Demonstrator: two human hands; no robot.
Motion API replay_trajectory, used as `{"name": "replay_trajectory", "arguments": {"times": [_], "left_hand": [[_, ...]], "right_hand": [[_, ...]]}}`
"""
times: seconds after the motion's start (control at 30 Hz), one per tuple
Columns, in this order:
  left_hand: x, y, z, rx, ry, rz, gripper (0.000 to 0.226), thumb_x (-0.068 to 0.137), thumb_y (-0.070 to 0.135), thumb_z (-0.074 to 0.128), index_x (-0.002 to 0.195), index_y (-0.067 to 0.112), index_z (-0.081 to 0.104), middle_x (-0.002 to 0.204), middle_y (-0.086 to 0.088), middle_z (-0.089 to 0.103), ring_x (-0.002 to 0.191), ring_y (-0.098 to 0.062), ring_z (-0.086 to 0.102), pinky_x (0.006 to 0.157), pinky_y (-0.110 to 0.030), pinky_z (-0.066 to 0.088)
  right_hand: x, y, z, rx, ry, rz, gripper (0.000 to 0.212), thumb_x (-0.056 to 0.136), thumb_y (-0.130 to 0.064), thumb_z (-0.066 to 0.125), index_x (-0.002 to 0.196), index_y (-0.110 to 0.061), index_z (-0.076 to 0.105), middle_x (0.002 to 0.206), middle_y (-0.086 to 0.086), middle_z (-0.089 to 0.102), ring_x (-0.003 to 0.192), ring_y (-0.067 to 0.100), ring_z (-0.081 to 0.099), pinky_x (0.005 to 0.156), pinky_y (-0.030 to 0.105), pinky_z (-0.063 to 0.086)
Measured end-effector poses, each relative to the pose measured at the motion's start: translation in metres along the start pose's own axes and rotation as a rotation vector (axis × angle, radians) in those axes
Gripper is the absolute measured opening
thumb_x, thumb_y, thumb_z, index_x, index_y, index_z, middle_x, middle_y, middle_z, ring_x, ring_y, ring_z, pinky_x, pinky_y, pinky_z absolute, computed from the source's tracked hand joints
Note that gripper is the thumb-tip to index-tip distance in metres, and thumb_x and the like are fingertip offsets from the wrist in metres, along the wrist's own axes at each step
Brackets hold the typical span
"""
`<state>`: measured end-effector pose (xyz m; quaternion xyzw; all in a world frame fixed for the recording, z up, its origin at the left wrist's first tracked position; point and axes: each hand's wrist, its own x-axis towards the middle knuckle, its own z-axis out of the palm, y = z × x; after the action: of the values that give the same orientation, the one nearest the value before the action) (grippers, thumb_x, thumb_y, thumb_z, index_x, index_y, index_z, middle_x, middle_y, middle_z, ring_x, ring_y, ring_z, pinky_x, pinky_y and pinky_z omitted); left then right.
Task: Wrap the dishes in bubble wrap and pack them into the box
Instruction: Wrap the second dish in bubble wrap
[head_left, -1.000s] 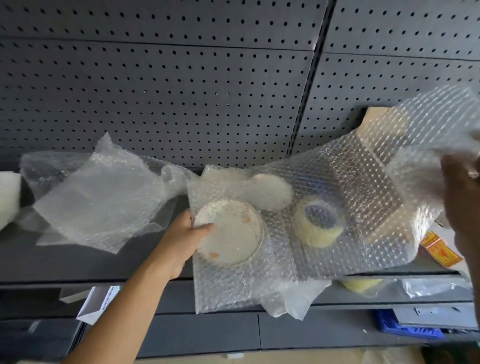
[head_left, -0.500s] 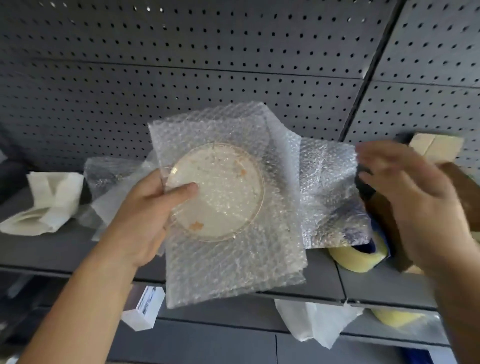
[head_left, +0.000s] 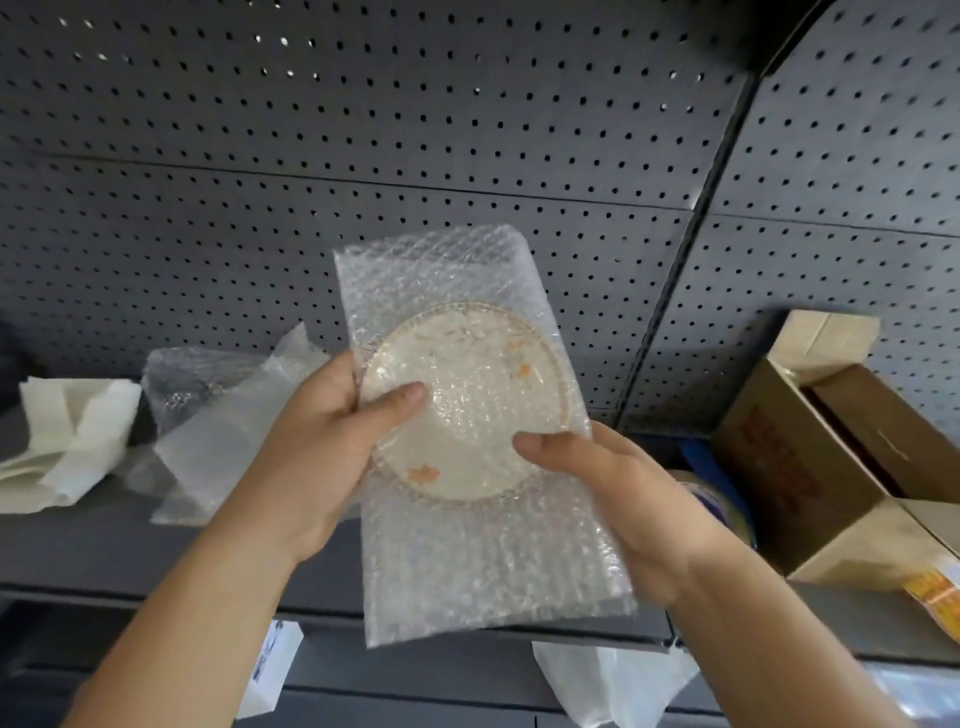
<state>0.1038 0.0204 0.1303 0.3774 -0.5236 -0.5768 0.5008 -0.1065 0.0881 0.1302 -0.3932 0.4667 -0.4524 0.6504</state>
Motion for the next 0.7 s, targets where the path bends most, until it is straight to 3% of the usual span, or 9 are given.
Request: {"name": "replay_trajectory", "arguments": {"times": [0.1, 0.17, 0.27, 0.37, 0.43, 0.5, 0.57, 0.63, 0.7], "left_hand": [[0.002, -0.003, 0.003, 0.009, -0.017, -0.028, 0.023, 0.091, 0.007, 0.066, 0.114, 0.012, 0.068, 0.105, -0.006, 0.079, 0.098, -0.024, 0.076, 0.080, -0.039, 0.059], [0.002, -0.007, 0.009, 0.035, -0.056, -0.051, 0.023, 0.092, 0.007, 0.065, 0.114, 0.013, 0.068, 0.106, -0.004, 0.079, 0.098, -0.023, 0.076, 0.084, -0.042, 0.059], [0.003, -0.020, 0.013, 0.134, -0.096, -0.059, 0.028, 0.094, 0.018, 0.070, 0.121, 0.017, 0.065, 0.115, -0.001, 0.076, 0.107, -0.020, 0.073, 0.097, -0.049, 0.055], [0.005, -0.029, 0.017, 0.274, -0.118, -0.045, 0.076, 0.078, 0.058, 0.075, 0.143, 0.027, 0.050, 0.145, 0.003, 0.059, 0.131, -0.018, 0.058, 0.110, -0.053, 0.046], [0.006, -0.035, 0.021, 0.346, -0.135, -0.065, 0.086, 0.075, 0.066, 0.071, 0.148, 0.030, 0.044, 0.150, 0.005, 0.053, 0.134, -0.015, 0.055, 0.112, -0.051, 0.044], [0.008, -0.044, 0.022, 0.429, -0.124, -0.063, 0.064, 0.084, 0.061, 0.069, 0.137, 0.029, 0.053, 0.133, 0.011, 0.064, 0.119, -0.003, 0.062, 0.105, -0.042, 0.050], [0.007, -0.049, 0.023, 0.482, -0.076, -0.019, 0.032, 0.091, 0.054, 0.067, 0.113, 0.032, 0.060, 0.098, 0.017, 0.067, 0.084, 0.007, 0.062, 0.081, -0.025, 0.052], [0.002, -0.053, 0.021, 0.414, 0.000, -0.019, 0.026, 0.089, 0.056, 0.062, 0.106, 0.036, 0.061, 0.096, 0.020, 0.066, 0.077, 0.002, 0.062, 0.066, -0.018, 0.049], [0.002, -0.065, 0.010, 0.362, 0.156, -0.019, 0.019, 0.095, 0.052, 0.057, 0.105, 0.037, 0.062, 0.104, 0.017, 0.066, 0.085, -0.006, 0.063, 0.069, -0.019, 0.048]], "right_hand": [[0.004, -0.004, -0.015, 0.105, -0.130, 0.116, 0.092, 0.055, -0.040, 0.094, 0.134, -0.007, 0.062, 0.128, 0.018, 0.067, 0.117, 0.036, 0.065, 0.103, 0.052, 0.050], [0.004, -0.008, -0.023, 0.150, -0.225, 0.088, 0.074, 0.063, -0.041, 0.090, 0.128, -0.010, 0.069, 0.129, 0.016, 0.068, 0.114, 0.032, 0.067, 0.095, 0.045, 0.055], [0.009, -0.007, -0.028, 0.134, -0.159, 0.097, 0.058, 0.074, -0.038, 0.084, 0.125, -0.015, 0.071, 0.128, 0.013, 0.069, 0.115, 0.030, 0.068, 0.096, 0.045, 0.056], [0.015, 0.000, -0.032, 0.102, -0.005, 0.141, 0.047, 0.087, -0.024, 0.072, 0.131, -0.010, 0.063, 0.126, 0.016, 0.070, 0.117, 0.035, 0.066, 0.106, 0.053, 0.047], [0.015, 0.005, -0.034, 0.104, 0.073, 0.150, 0.047, 0.089, -0.021, 0.067, 0.134, -0.011, 0.061, 0.125, 0.017, 0.070, 0.117, 0.037, 0.066, 0.106, 0.055, 0.046], [0.015, 0.011, -0.036, 0.128, 0.108, 0.154, 0.044, 0.092, -0.018, 0.064, 0.135, -0.010, 0.060, 0.125, 0.018, 0.070, 0.116, 0.039, 0.066, 0.103, 0.055, 0.048], [0.014, 0.017, -0.040, 0.155, 0.136, 0.177, 0.043, 0.092, -0.016, 0.063, 0.135, -0.009, 0.060, 0.124, 0.019, 0.070, 0.115, 0.040, 0.067, 0.101, 0.055, 0.050], [0.012, 0.020, -0.044, 0.184, 0.163, 0.199, 0.044, 0.090, -0.015, 0.065, 0.133, -0.008, 0.061, 0.123, 0.021, 0.070, 0.113, 0.041, 0.067, 0.100, 0.055, 0.050], [0.008, 0.021, -0.049, 0.194, 0.194, 0.210, 0.045, 0.086, -0.017, 0.068, 0.130, -0.006, 0.064, 0.121, 0.021, 0.071, 0.109, 0.041, 0.069, 0.095, 0.051, 0.053]]}}
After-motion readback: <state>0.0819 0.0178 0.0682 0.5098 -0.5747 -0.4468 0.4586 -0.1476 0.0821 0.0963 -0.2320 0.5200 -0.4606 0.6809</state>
